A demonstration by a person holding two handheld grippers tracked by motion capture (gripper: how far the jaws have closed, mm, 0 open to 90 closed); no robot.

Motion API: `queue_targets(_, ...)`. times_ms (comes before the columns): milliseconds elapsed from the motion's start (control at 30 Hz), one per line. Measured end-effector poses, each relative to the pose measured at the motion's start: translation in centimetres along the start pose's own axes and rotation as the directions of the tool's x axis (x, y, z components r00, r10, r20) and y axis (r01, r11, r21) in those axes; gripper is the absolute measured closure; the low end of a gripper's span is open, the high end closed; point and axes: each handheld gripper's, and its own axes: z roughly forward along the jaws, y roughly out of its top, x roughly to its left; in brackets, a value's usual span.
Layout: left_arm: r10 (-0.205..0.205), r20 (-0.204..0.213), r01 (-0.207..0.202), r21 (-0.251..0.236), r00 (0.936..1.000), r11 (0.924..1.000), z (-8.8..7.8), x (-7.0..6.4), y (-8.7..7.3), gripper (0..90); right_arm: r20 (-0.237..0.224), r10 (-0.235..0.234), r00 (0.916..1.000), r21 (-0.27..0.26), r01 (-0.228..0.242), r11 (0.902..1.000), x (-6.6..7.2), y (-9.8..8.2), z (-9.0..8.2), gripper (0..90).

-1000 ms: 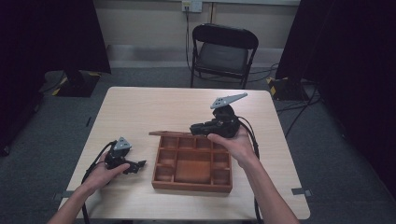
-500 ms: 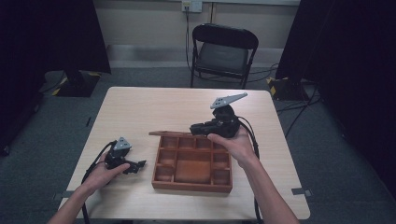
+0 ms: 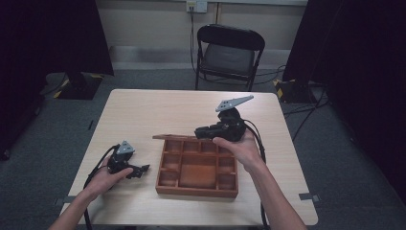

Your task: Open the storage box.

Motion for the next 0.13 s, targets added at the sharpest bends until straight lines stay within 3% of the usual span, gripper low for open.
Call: queue_targets(133,0.000,0.000,0.000,0.000,1.0000,1.0000,0.00,0.00,0.00,5.2,0.001,0.001,1.0000,-0.001,-0.001,1.0000,-0.02,0.00,-0.01,82.9)
